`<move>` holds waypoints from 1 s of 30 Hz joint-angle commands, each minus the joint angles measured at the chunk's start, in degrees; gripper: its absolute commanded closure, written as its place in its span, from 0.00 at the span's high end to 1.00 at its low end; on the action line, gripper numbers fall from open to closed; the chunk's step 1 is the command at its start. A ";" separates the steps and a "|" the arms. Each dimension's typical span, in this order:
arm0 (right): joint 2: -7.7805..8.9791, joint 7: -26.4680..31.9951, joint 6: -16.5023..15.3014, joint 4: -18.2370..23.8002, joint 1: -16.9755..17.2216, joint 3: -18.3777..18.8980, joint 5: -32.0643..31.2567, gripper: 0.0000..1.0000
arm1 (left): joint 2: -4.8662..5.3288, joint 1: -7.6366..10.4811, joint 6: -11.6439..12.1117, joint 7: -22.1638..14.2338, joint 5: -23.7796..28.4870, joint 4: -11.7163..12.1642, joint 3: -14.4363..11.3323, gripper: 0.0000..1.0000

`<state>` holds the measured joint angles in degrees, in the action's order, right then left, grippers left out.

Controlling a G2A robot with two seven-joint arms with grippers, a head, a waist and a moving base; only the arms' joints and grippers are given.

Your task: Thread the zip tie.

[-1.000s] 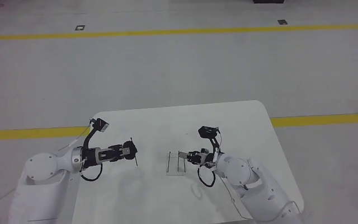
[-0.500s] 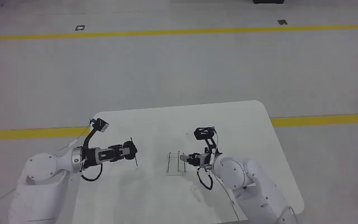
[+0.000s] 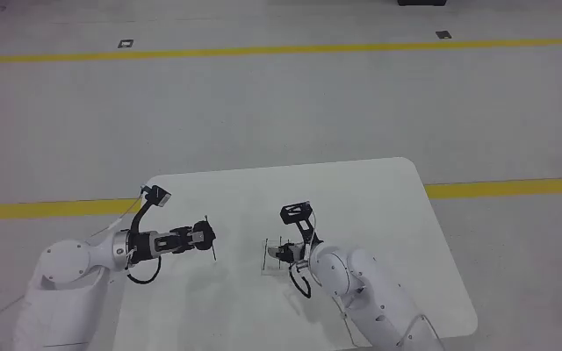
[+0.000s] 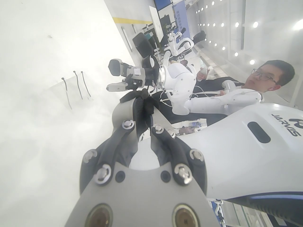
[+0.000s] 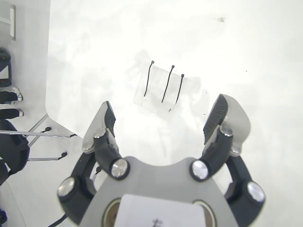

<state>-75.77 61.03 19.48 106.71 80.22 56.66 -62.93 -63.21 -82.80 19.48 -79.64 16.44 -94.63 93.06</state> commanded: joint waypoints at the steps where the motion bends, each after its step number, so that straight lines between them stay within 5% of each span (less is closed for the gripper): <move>1: -1.12 0.66 0.00 -0.58 -0.14 -0.21 -1.44 1.00 | 0.00 0.00 0.00 0.00 0.00 0.00 0.00 0.00; 12: -8.76 6.11 0.00 -1.66 2.43 2.62 -14.31 1.00 | 0.00 0.00 0.00 0.00 0.00 0.00 0.00 0.00; 22: -8.76 5.24 -0.30 -1.85 2.56 2.50 -14.25 1.00 | 0.00 0.00 0.00 0.00 0.00 0.00 0.00 0.00; 30: -9.79 2.25 0.00 -5.87 0.79 -0.75 -14.22 1.00 | 0.00 0.00 0.00 0.00 0.00 0.00 0.00 0.00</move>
<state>-85.36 63.44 19.51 101.41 81.29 56.05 -77.27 -63.21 -82.80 19.48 -79.64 16.44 -94.63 93.06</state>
